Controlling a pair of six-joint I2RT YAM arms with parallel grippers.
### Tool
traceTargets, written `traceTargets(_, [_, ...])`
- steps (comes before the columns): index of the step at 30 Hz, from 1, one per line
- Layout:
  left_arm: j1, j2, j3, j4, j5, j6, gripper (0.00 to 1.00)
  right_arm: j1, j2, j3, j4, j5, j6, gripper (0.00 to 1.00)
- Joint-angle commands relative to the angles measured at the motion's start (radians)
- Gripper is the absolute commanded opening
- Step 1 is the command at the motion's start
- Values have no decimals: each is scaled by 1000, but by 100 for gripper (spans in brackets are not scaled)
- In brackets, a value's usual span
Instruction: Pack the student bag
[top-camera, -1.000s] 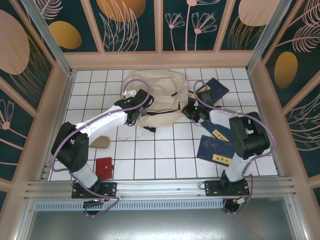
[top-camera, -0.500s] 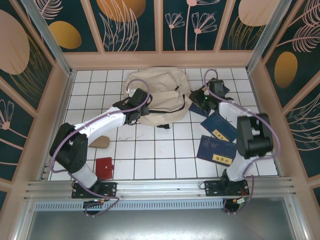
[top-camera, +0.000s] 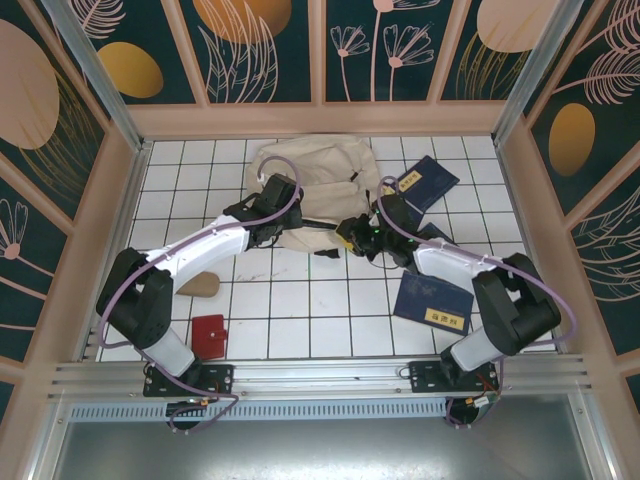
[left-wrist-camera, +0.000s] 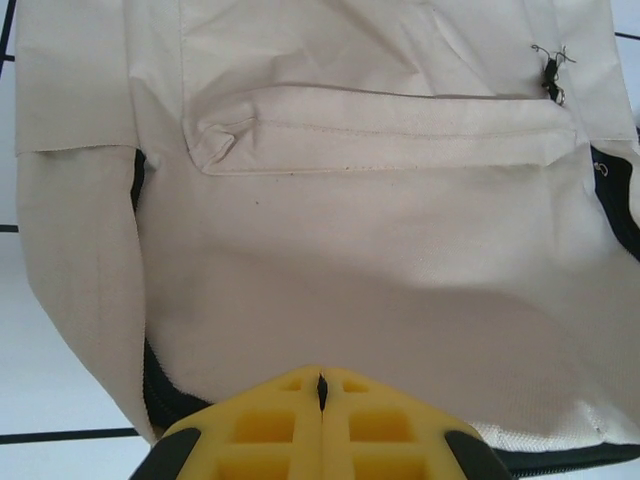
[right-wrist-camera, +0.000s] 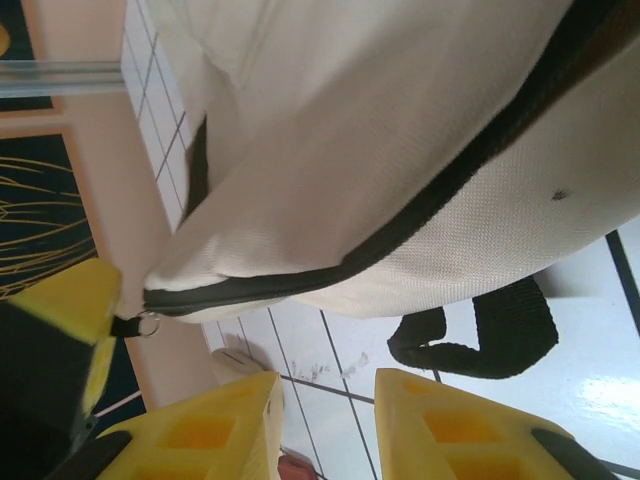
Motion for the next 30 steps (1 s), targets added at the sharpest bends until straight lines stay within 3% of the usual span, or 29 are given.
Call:
traceTargets(1, [6, -40, -16, 29, 22, 22, 0, 3, 33, 66, 52, 46, 50, 32])
traceTargets(5, [5, -39, -19, 40, 40, 18, 0, 3, 54, 75, 102, 36, 101, 45])
traceTargets(9, [6, -37, -17, 49, 46, 16, 0, 23, 90, 70, 171, 11, 196, 47])
traceTargets(16, [6, -39, -20, 54, 57, 14, 0, 23, 160, 108, 239, 10, 257, 49])
traceTargets(21, [6, -47, -34, 48, 43, 13, 0, 14, 168, 118, 291, 14, 282, 44])
traceTargets(30, [5, -52, -51, 51, 36, 12, 0, 14, 175, 137, 272, 23, 284, 42])
